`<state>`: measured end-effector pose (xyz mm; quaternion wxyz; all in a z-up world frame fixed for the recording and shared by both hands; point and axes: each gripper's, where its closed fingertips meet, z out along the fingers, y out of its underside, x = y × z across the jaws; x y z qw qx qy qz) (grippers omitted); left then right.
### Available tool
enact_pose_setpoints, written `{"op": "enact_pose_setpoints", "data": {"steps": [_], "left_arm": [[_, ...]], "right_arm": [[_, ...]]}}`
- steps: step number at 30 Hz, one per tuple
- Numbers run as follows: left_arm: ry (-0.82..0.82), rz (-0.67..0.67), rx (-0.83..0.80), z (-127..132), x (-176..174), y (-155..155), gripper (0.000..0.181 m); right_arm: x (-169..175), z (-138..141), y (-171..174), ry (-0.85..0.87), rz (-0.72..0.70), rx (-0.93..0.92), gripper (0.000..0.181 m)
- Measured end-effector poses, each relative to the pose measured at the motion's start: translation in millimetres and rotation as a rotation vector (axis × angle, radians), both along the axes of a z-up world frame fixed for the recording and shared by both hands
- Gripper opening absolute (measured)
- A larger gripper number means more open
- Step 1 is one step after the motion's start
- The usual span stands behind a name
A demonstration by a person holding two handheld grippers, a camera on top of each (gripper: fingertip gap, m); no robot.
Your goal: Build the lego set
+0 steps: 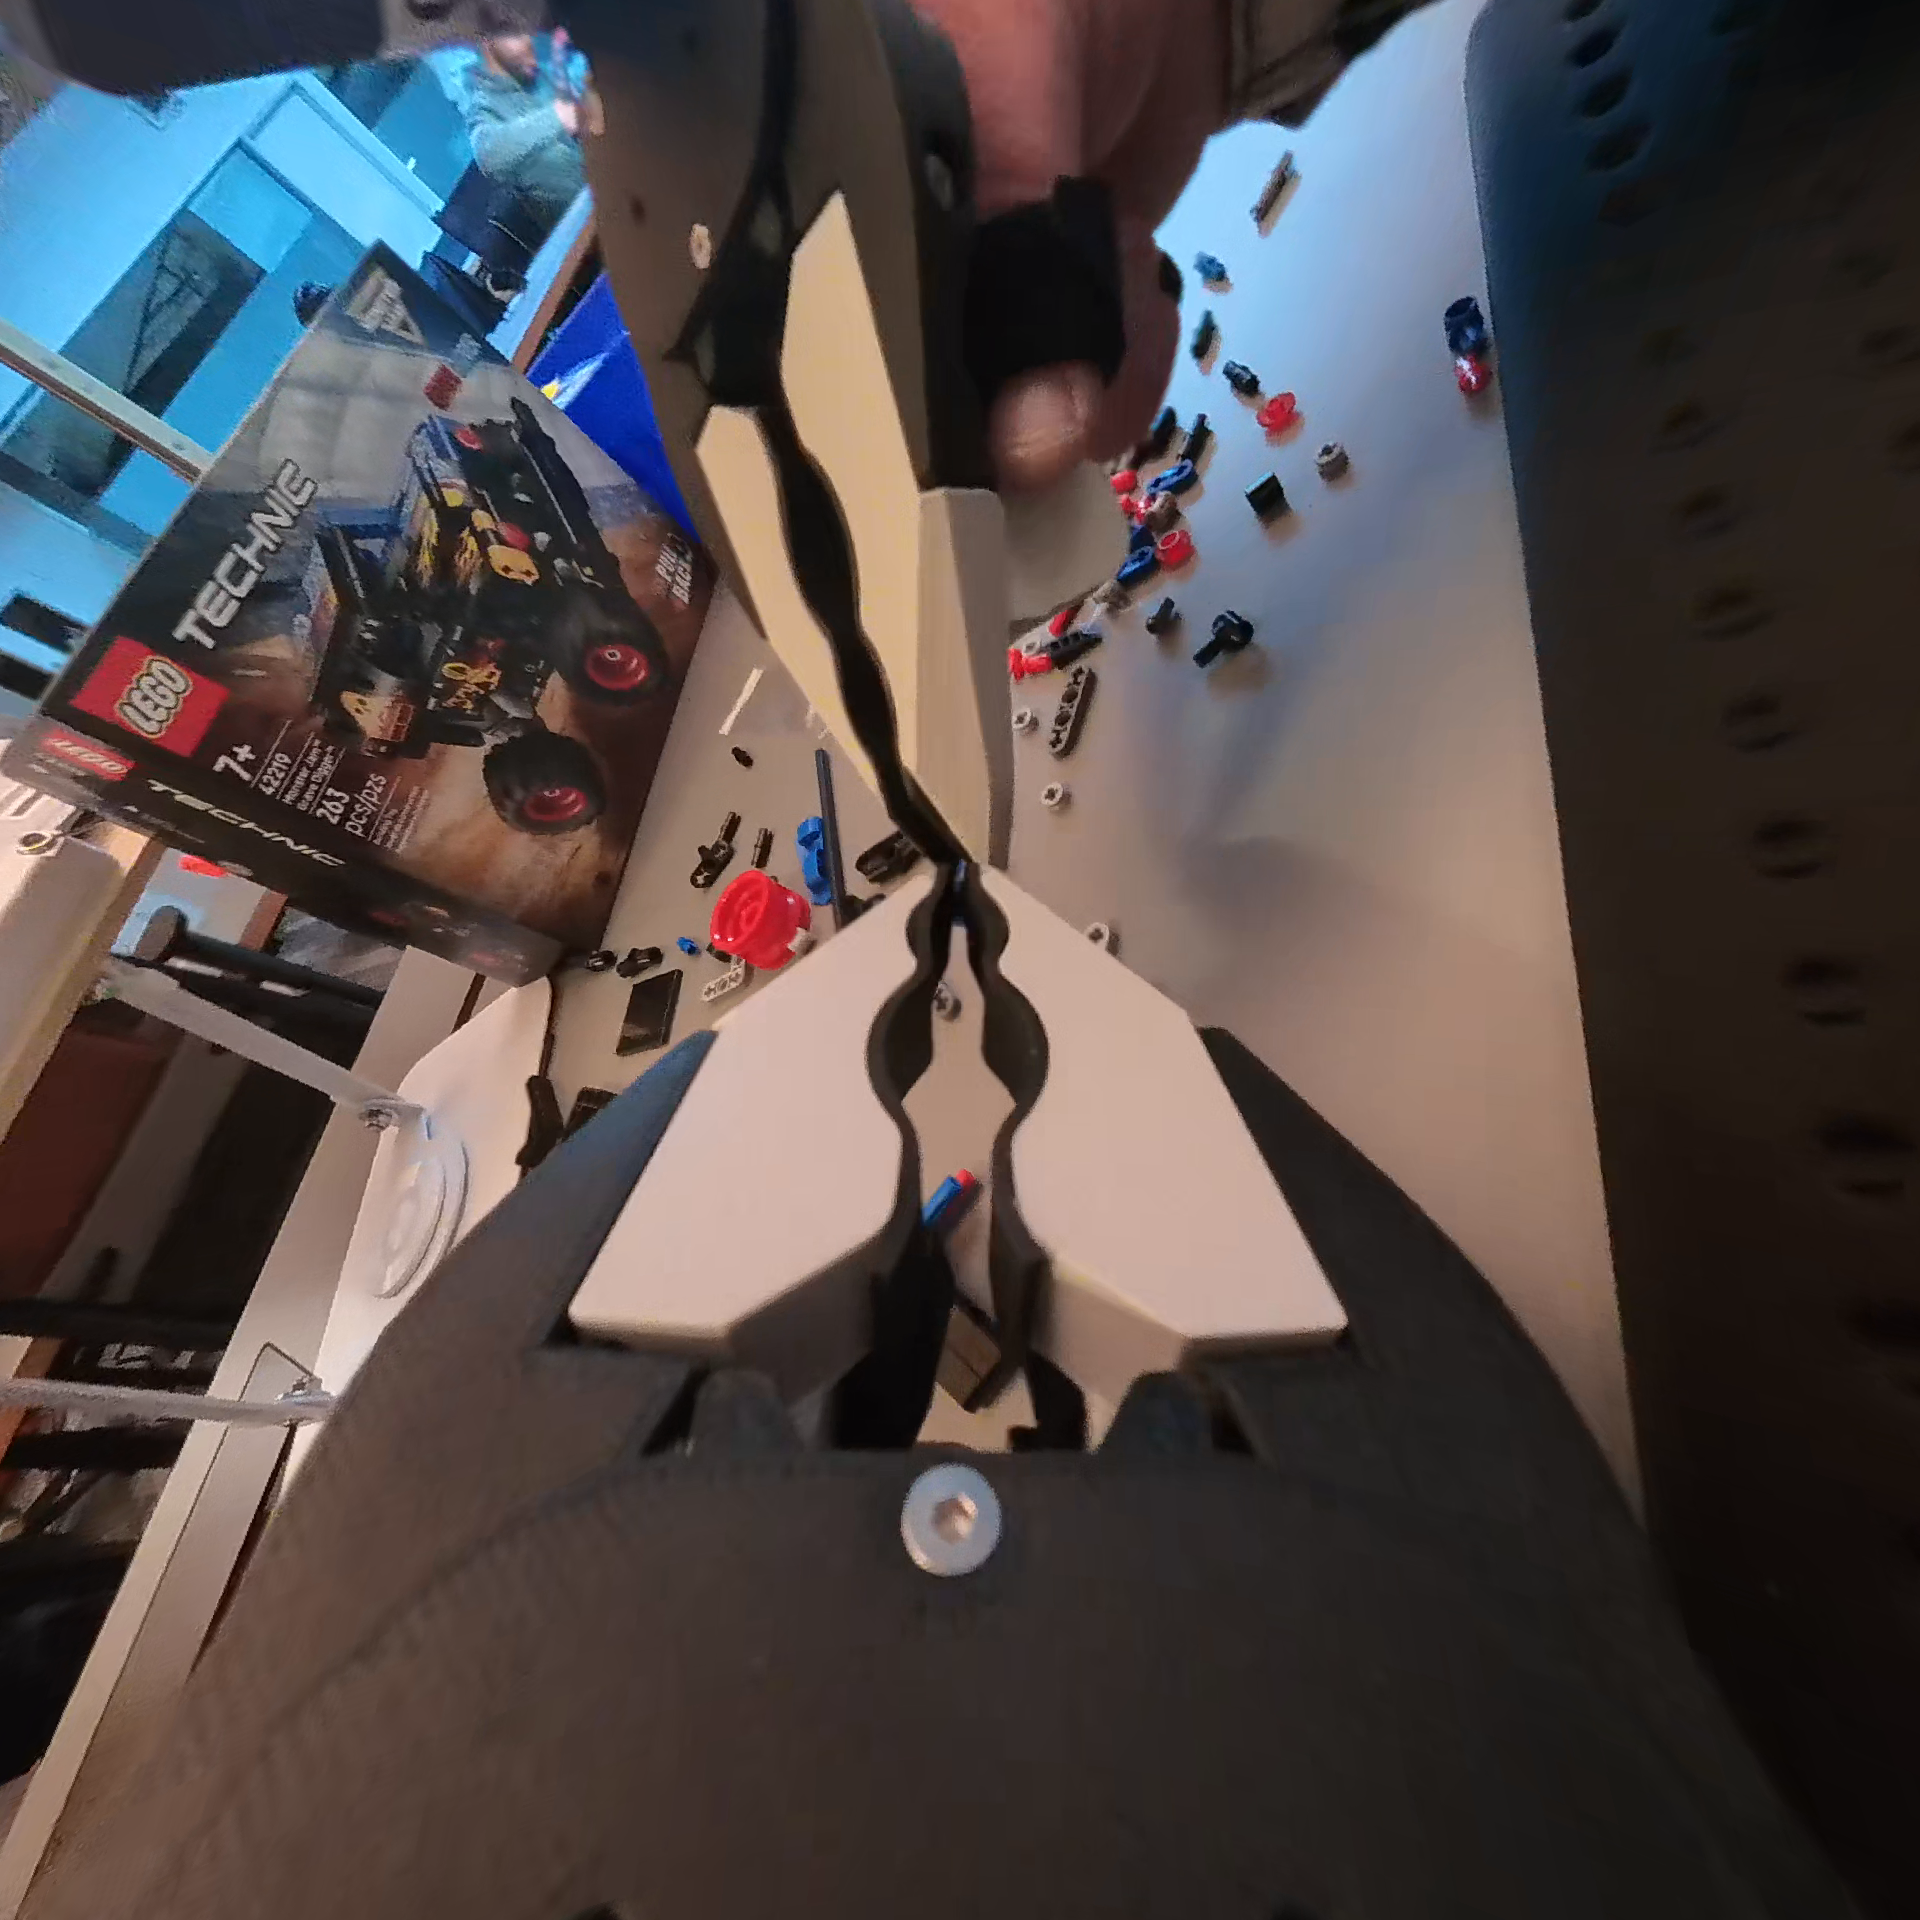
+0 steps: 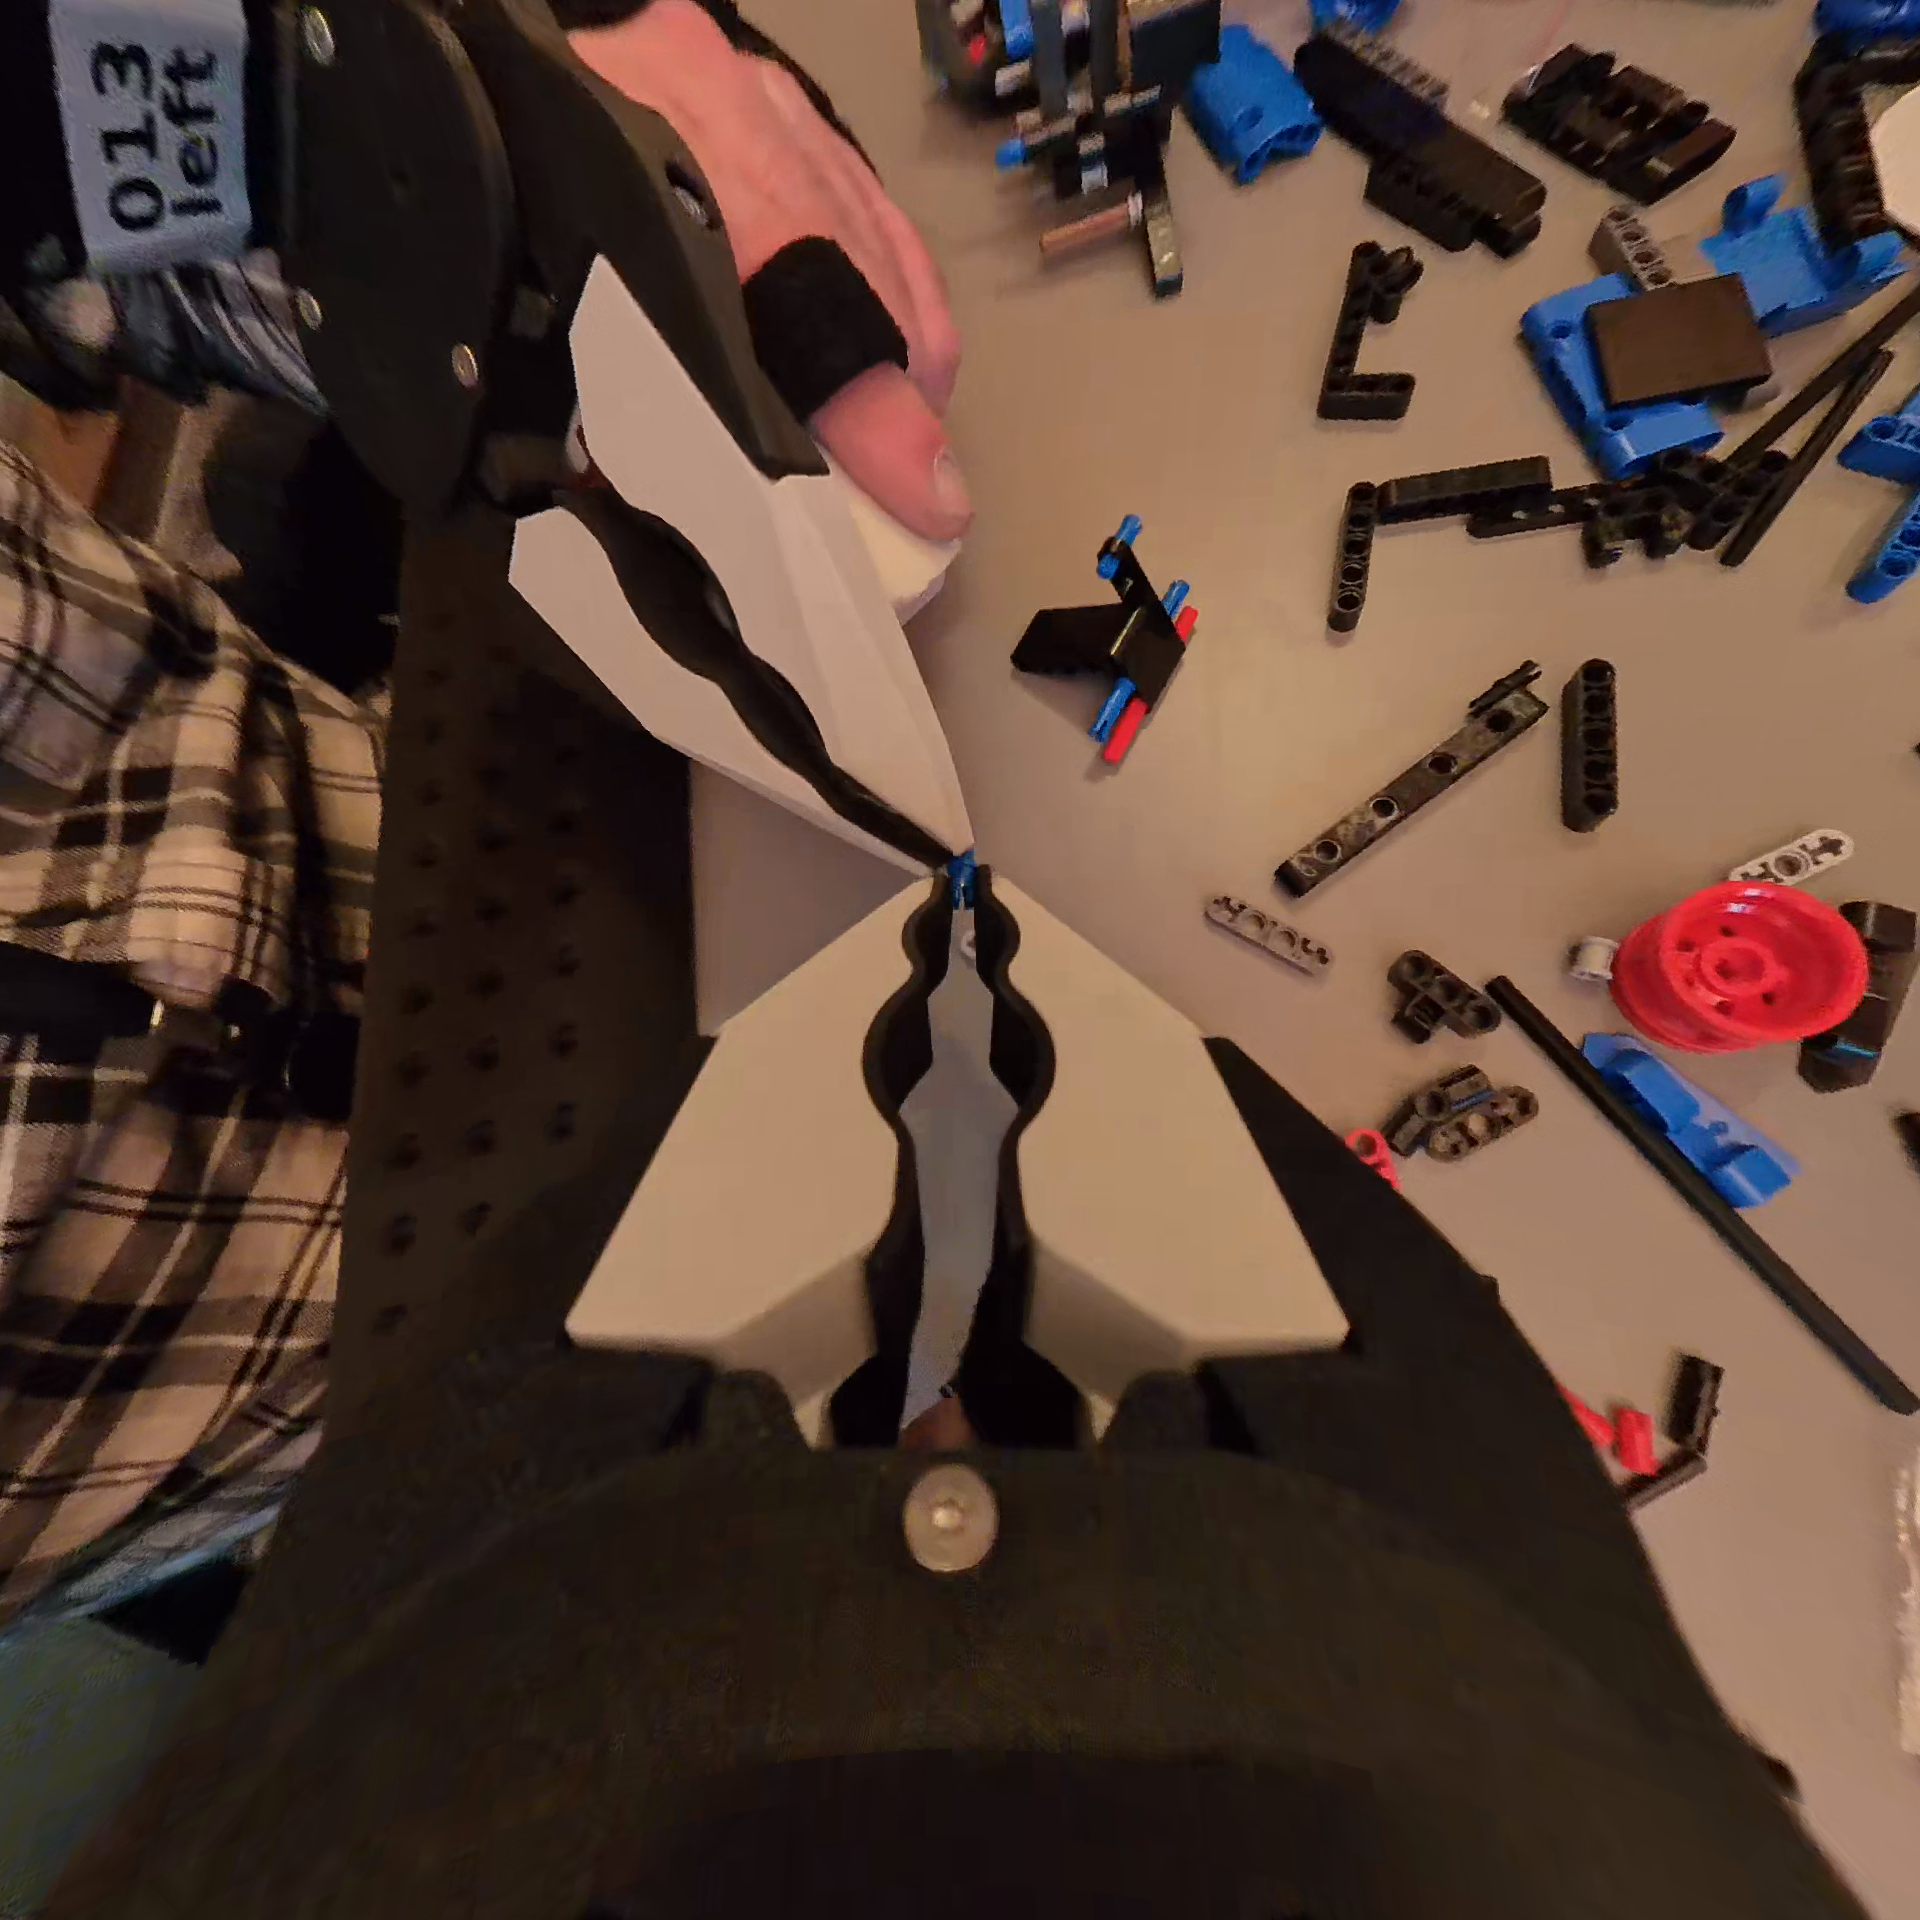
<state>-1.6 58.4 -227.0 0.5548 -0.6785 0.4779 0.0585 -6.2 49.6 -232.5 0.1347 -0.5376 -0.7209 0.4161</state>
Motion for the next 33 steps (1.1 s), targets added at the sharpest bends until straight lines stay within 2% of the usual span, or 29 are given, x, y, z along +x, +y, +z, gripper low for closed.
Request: {"op": "enact_pose_setpoints", "data": {"steps": [3,8,14,21,28,33], "left_arm": [[-0.019,-0.001,0.006,3.6,-1.4,-0.1,0.018],[0.028,-0.016,0.024,0.8,1.0,-1.8,0.002],[-0.020,0.012,0.086,17.3,-4.3,0.9,0.001],[0.014,0.037,0.172,27.3,-5.8,2.5,0.001],[0.039,0.049,0.234,35.7,-5.8,1.2,0.001],[0.124,0.065,0.311,41.0,-4.4,-0.4,0.001]], "right_arm": [[1.2,3.9,-1.8,0.031,-0.014,-0.047,0.001],[1.2,7.1,-4.6,0.048,-0.014,-0.064,0.001],[-5.2,25.6,-1.7,0.160,-0.088,-0.203,0.002],[-6.9,36.3,-0.4,0.255,-0.162,-0.350,0.002],[-7.2,45.1,-1.6,0.303,-0.177,-0.483,0.002],[-6.4,51.8,-2.4,0.333,-0.177,-0.553,0.002]]}}
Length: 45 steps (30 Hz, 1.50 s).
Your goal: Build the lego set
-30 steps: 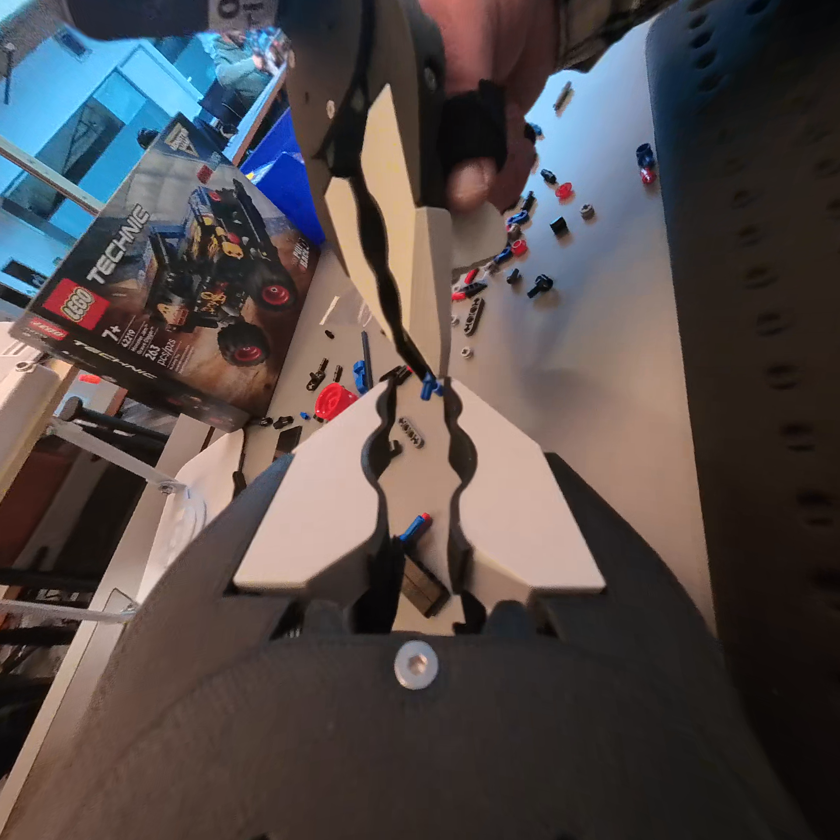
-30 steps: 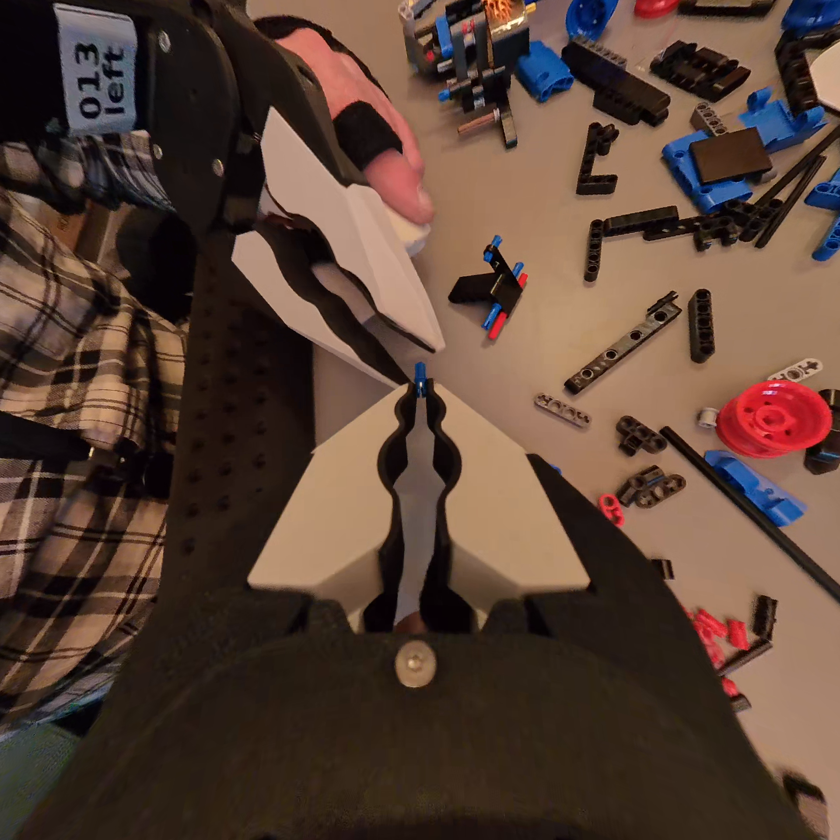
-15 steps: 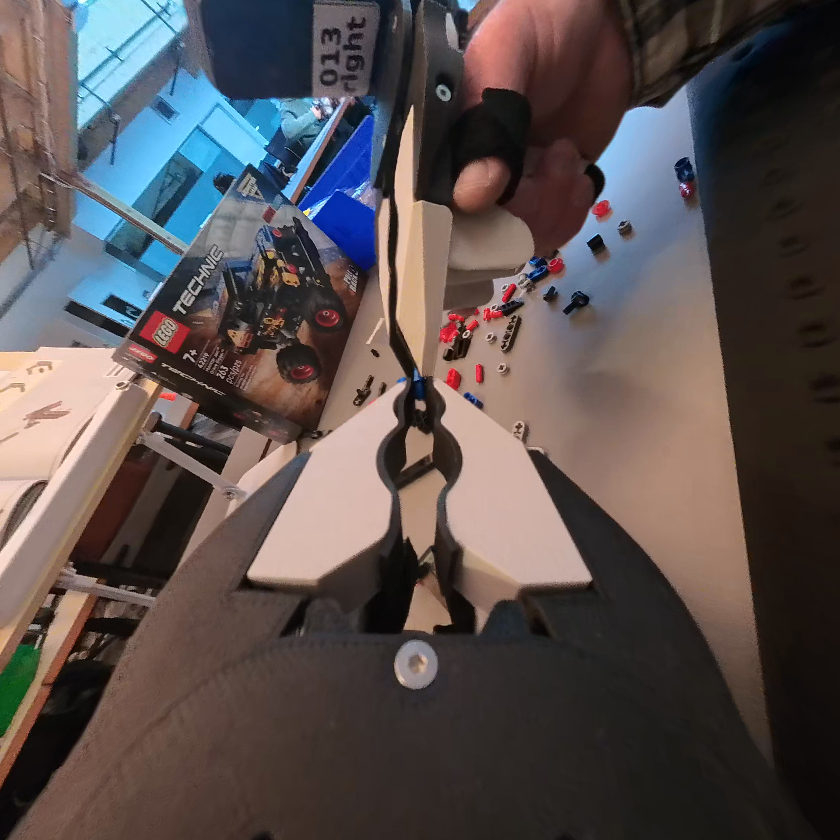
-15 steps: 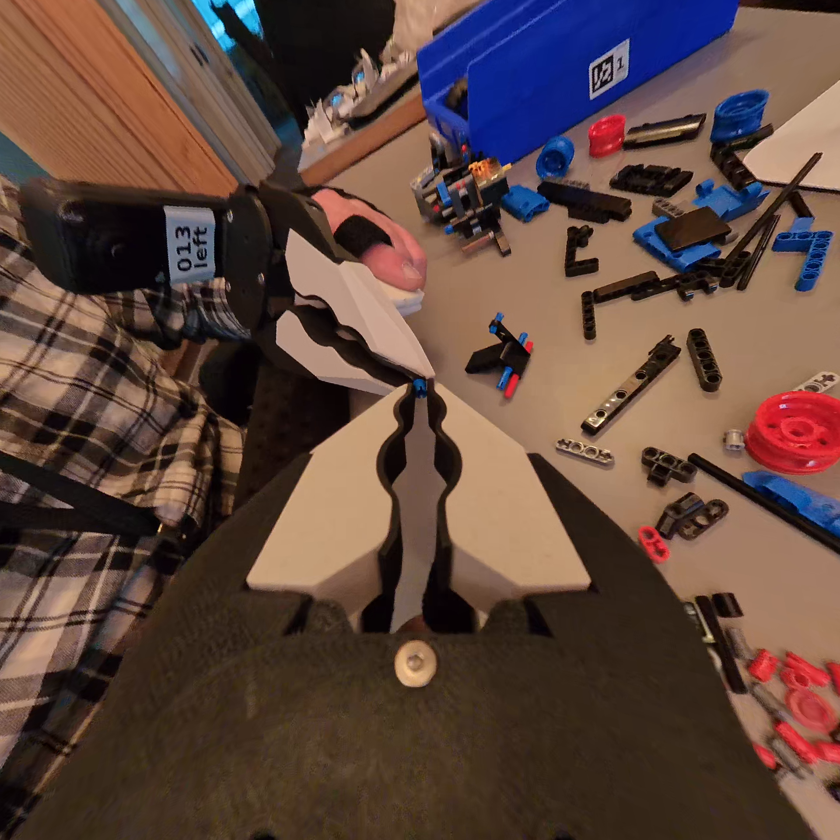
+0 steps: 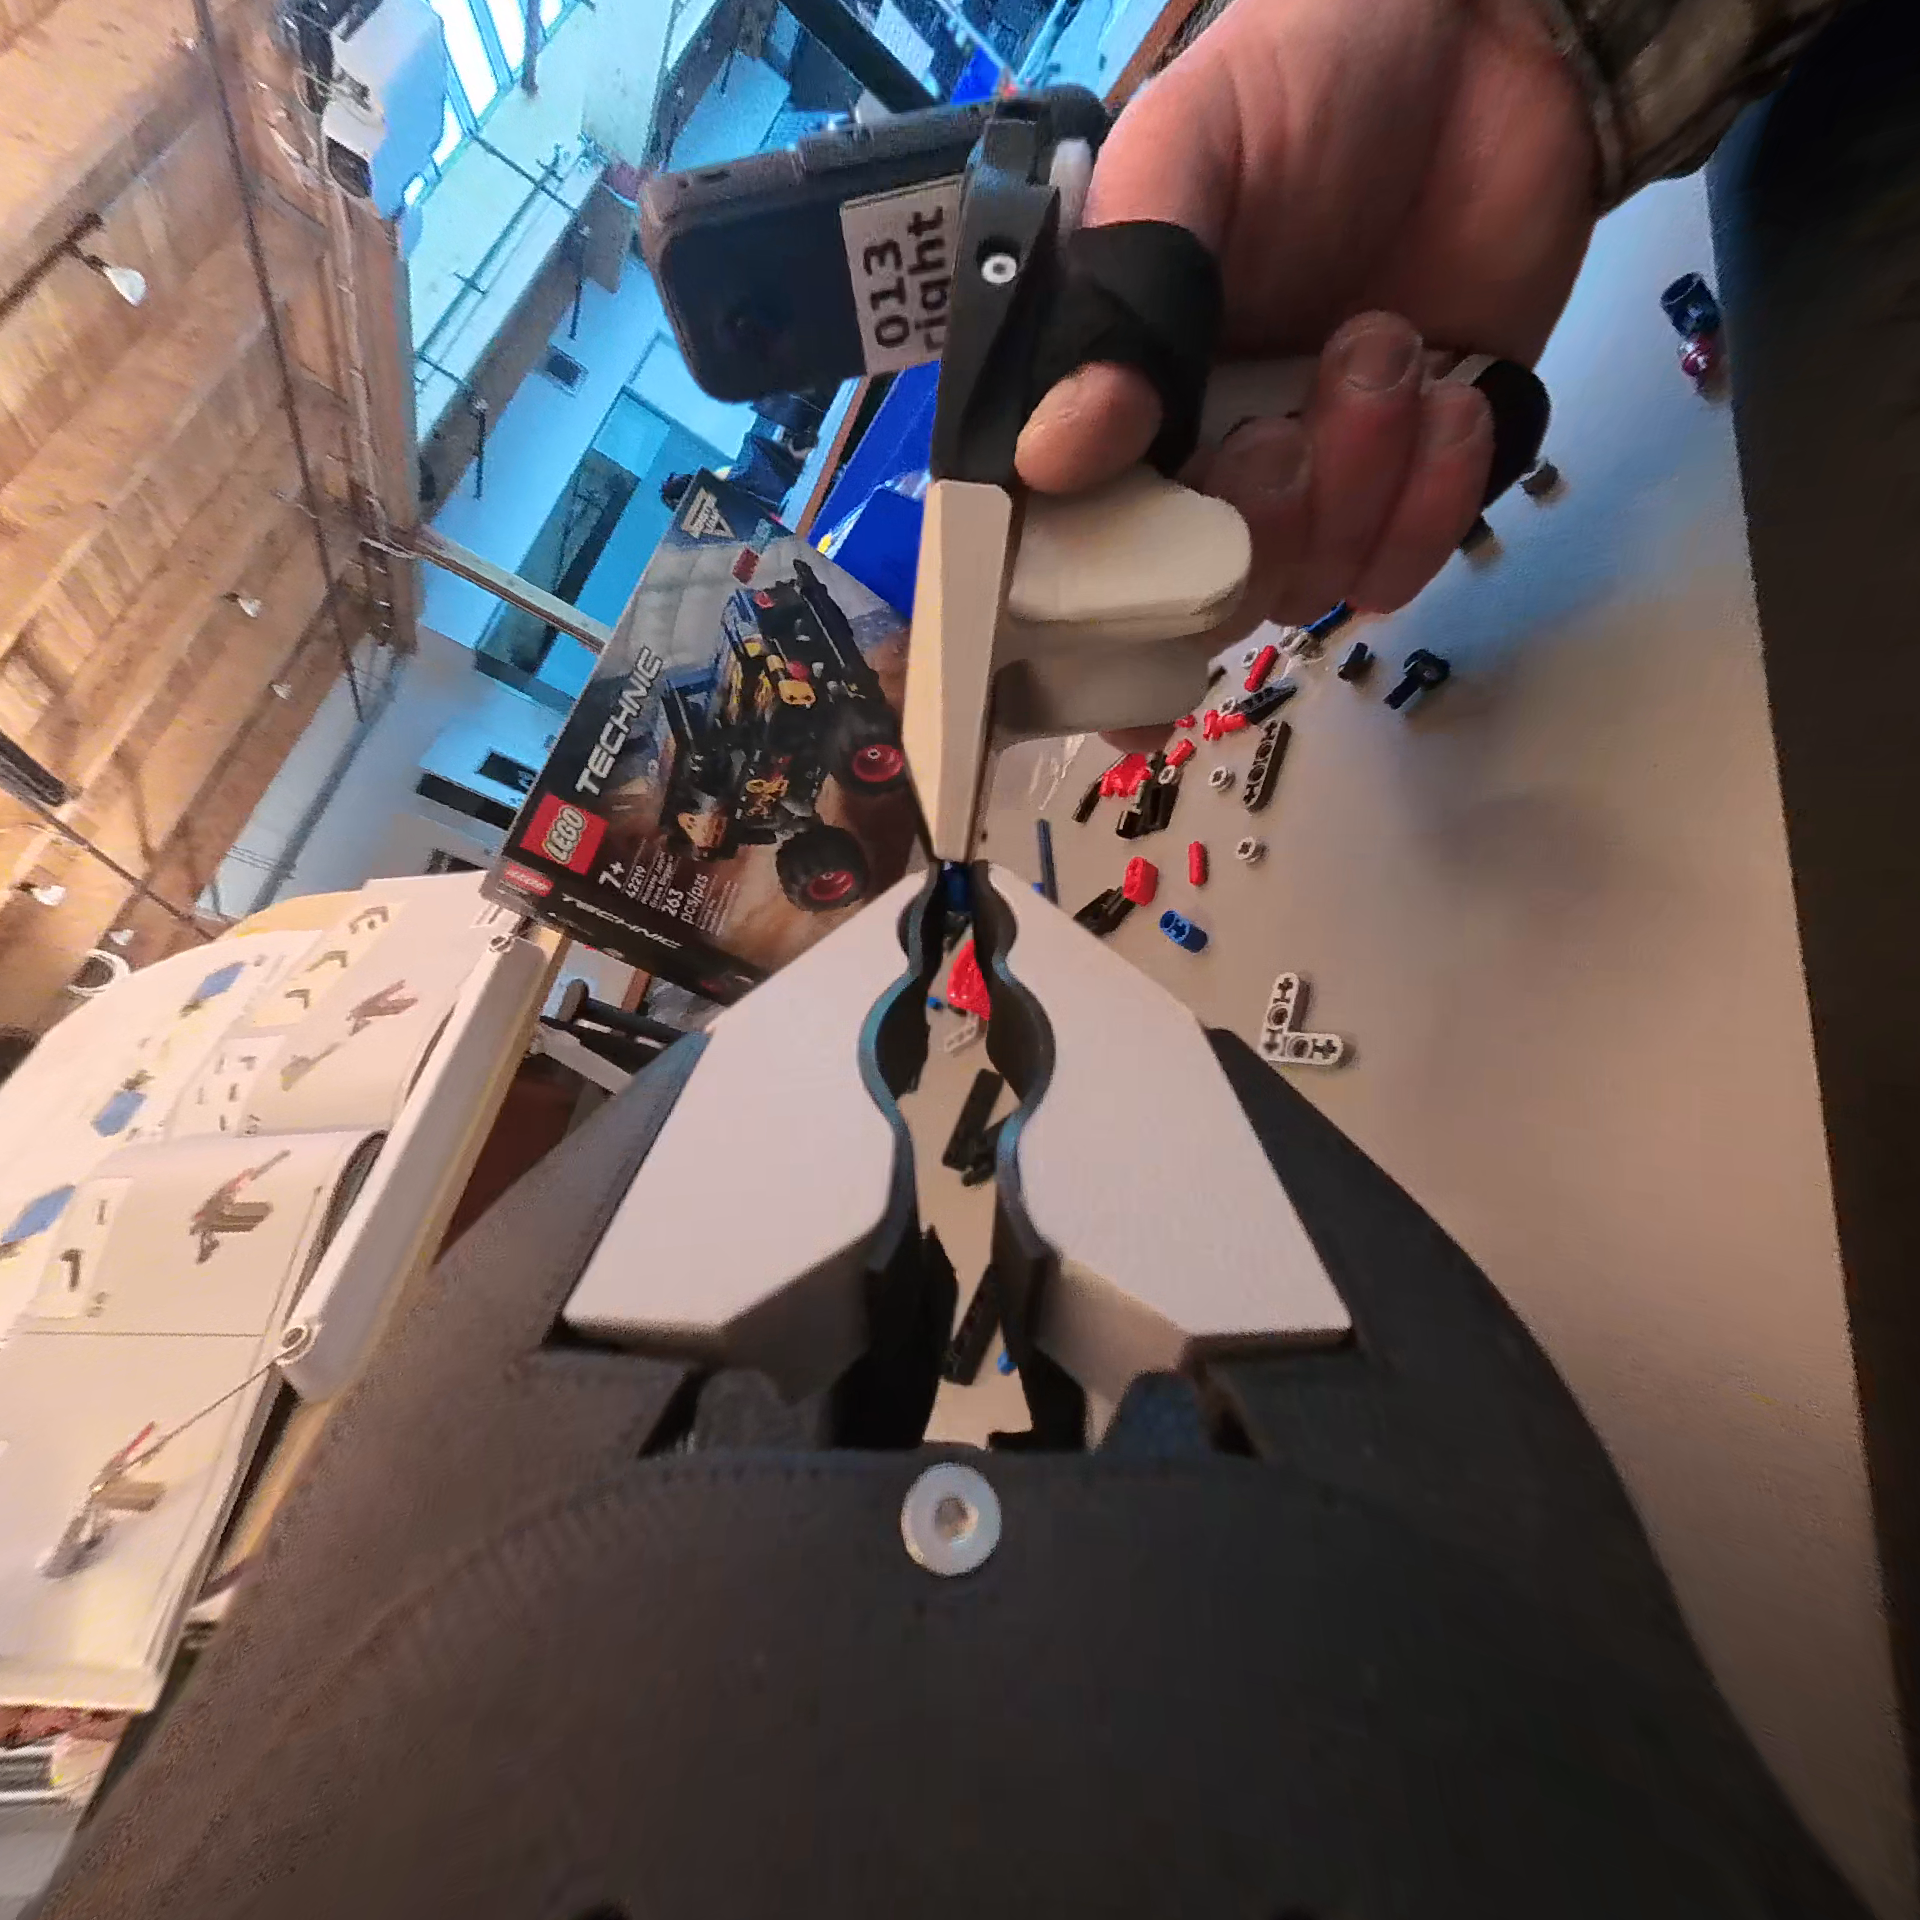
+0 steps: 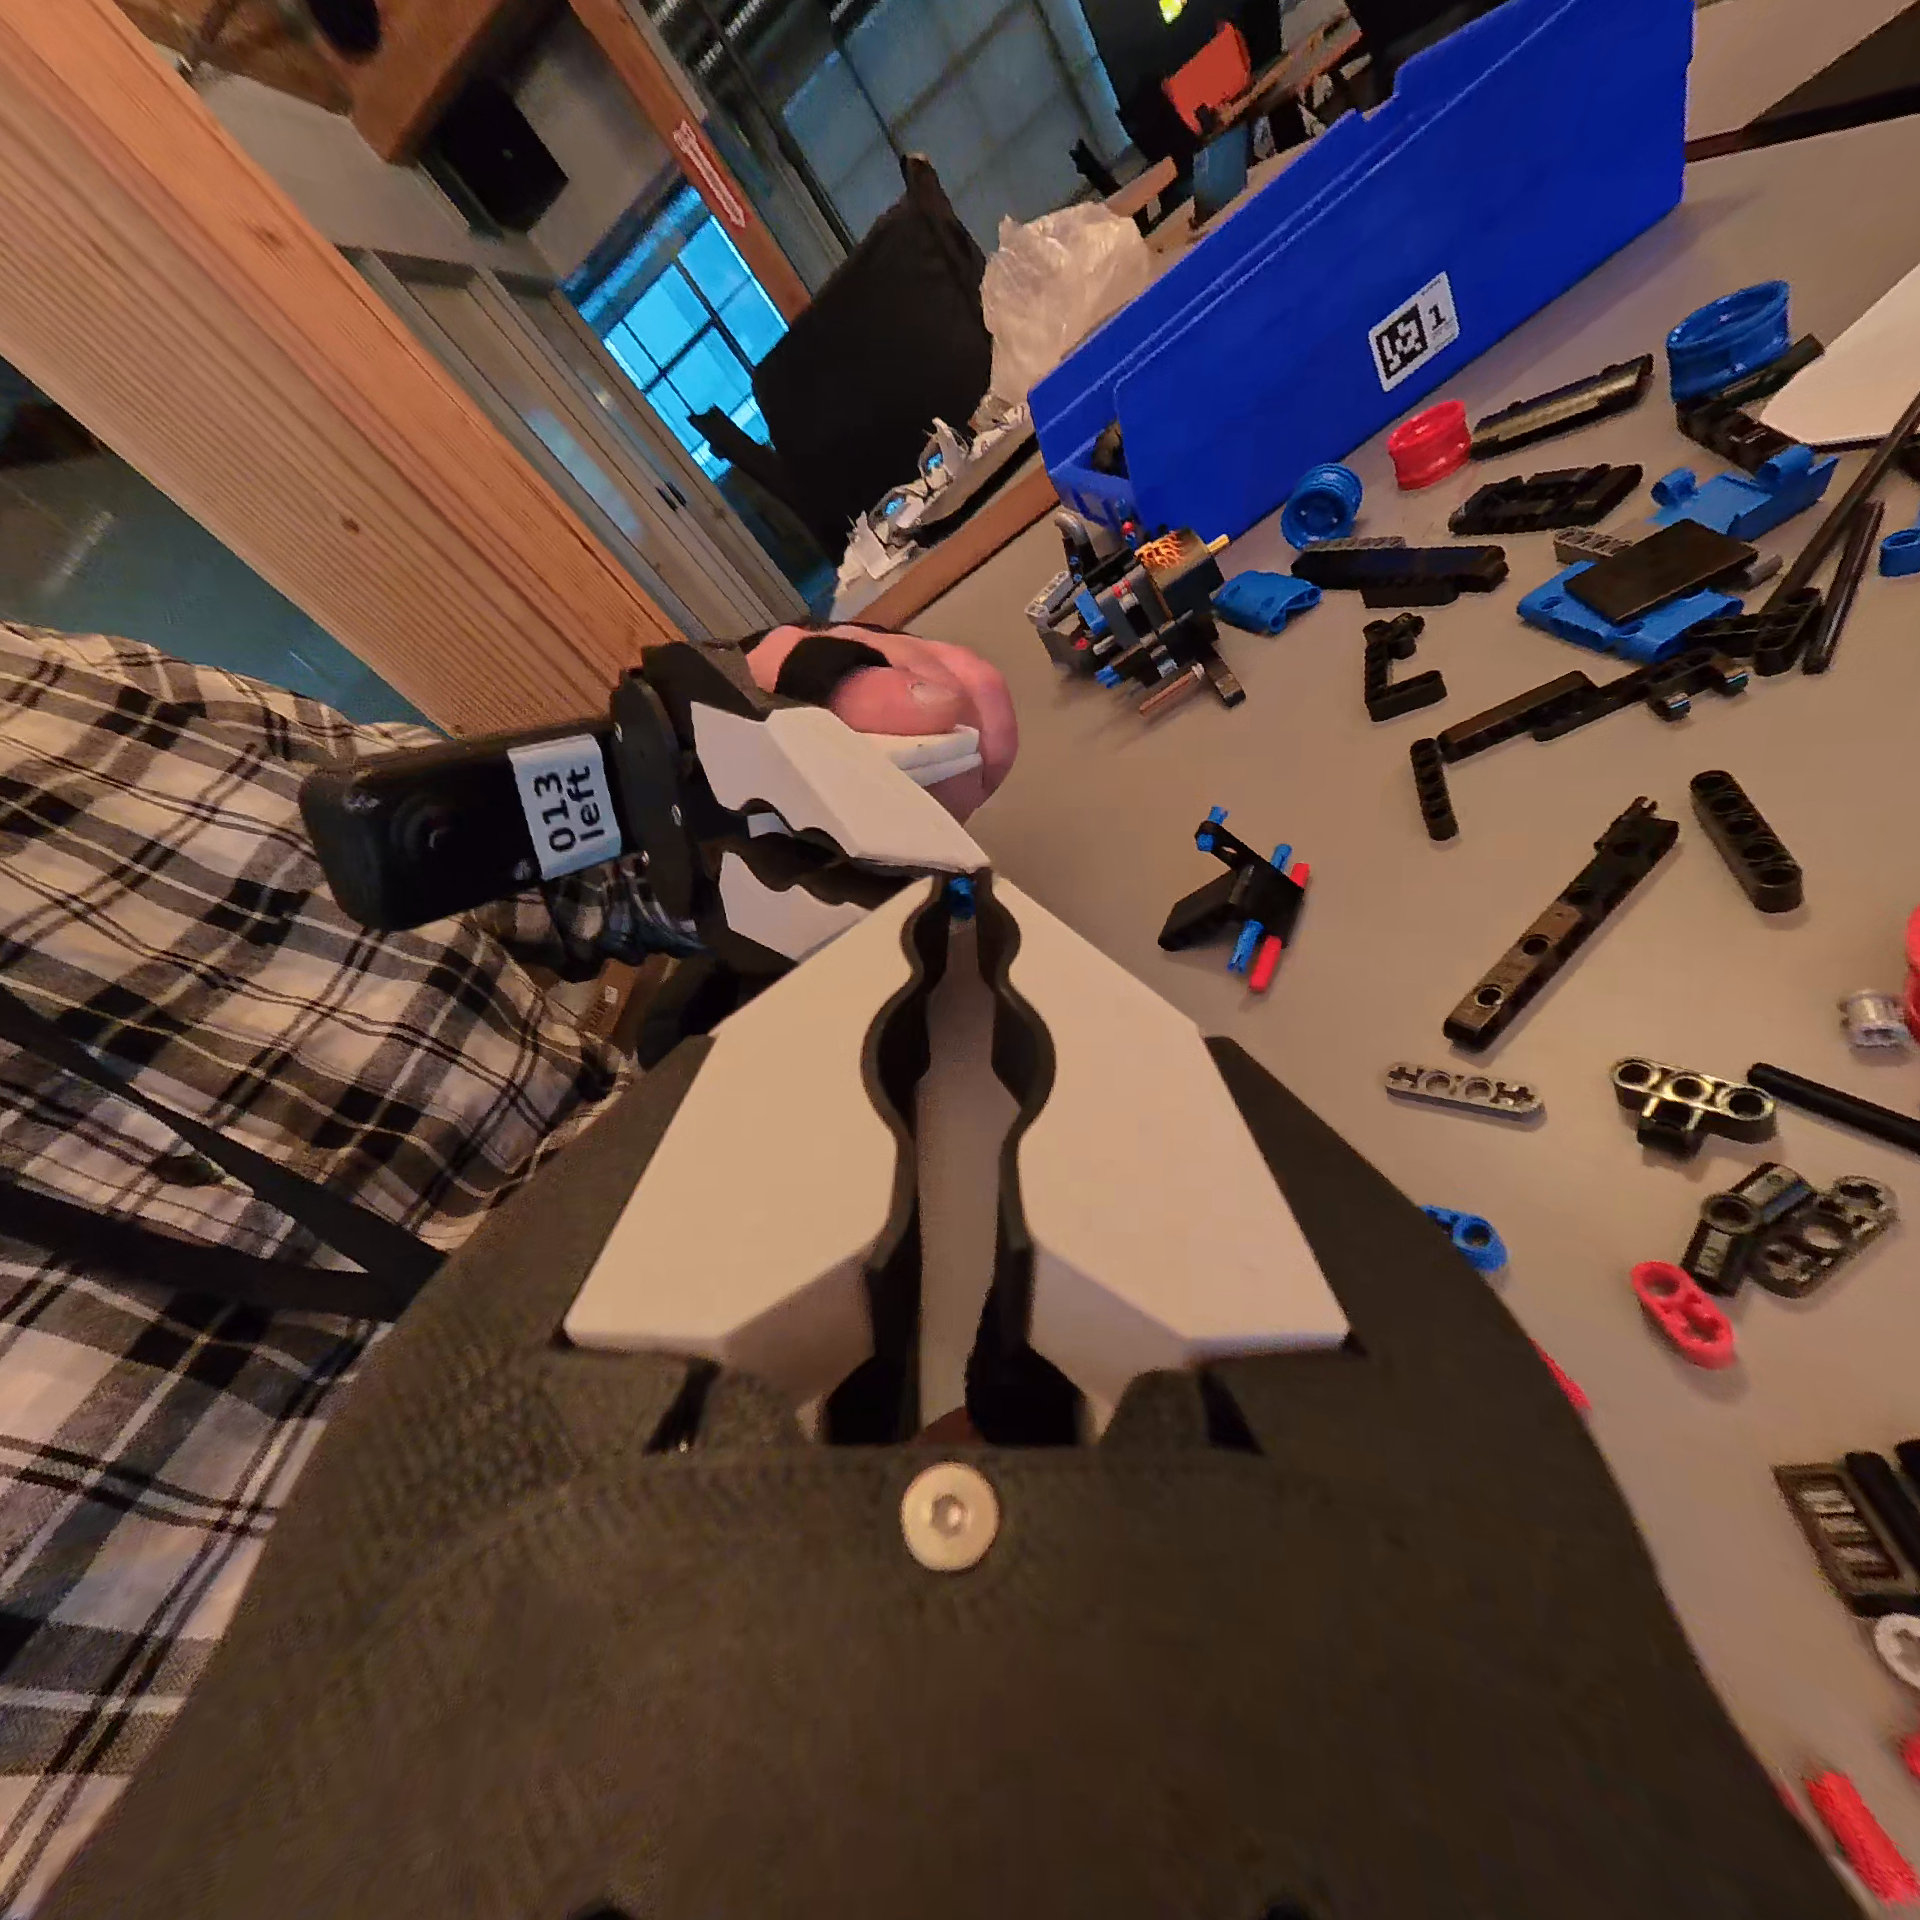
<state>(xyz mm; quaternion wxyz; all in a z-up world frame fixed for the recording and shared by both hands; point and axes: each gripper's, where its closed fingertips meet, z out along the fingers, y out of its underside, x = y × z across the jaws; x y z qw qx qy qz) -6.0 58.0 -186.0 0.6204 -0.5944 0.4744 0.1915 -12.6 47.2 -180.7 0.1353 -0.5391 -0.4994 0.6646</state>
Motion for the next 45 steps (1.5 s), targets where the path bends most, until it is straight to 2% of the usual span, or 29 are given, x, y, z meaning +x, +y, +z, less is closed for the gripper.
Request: {"op": "enact_pose_setpoints", "data": {"steps": [4,6,8,11,13,15,18,20,24,40,45], "left_arm": [[0.032,0.006,0.007,-2.3,0.4,-0.3,0.001],[-0.007,0.008,-0.064,-9.8,-0.6,1.4,0.003],[-0.016,0.002,-0.162,-24.8,-3.3,1.1,0.011],[-0.074,-0.066,-0.348,-45.4,5.0,-12.8,0.007],[-0.030,-0.082,-0.462,-68.3,8.4,-20.2,0.008],[0.030,-0.083,-0.504,-83.7,9.5,-22.9,0.009],[0.034,-0.080,-0.548,-94.3,10.1,-22.4,0.015],[0.030,-0.078,-0.570,-98.6,8.8,-21.9,0.008],[0.006,-0.085,-0.594,-99.5,10.2,-22.7,0.005],[-0.004,-0.094,-0.617,-101.1,15.4,-22.2,0.000],[-0.021,-0.091,-0.625,-101.3,16.0,-21.0,0.000]], "right_arm": [[0.4,-3.1,0.0,-0.006,-0.009,0.033,0.001],[-0.3,-9.8,3.0,-0.037,-0.029,0.106,0.001],[-0.1,-25.6,7.4,-0.107,-0.039,0.245,0.001],[1.5,-53.0,9.7,-0.224,-0.004,0.507,0.001],[2.5,-71.6,10.4,-0.304,0.047,0.674,0.001],[2.2,-84.7,9.8,-0.361,0.108,0.801,0.001],[-1.9,-94.1,8.6,-0.406,0.180,0.923,0.001],[-3.8,-97.8,8.6,-0.433,0.221,0.980,0.001],[-4.6,-97.6,11.1,-0.468,0.272,1.047,0.001],[6.0,-98.2,8.2,-0.532,0.384,1.053,0.001],[6.6,-98.6,8.5,-0.556,0.443,1.115,0.001]]}}
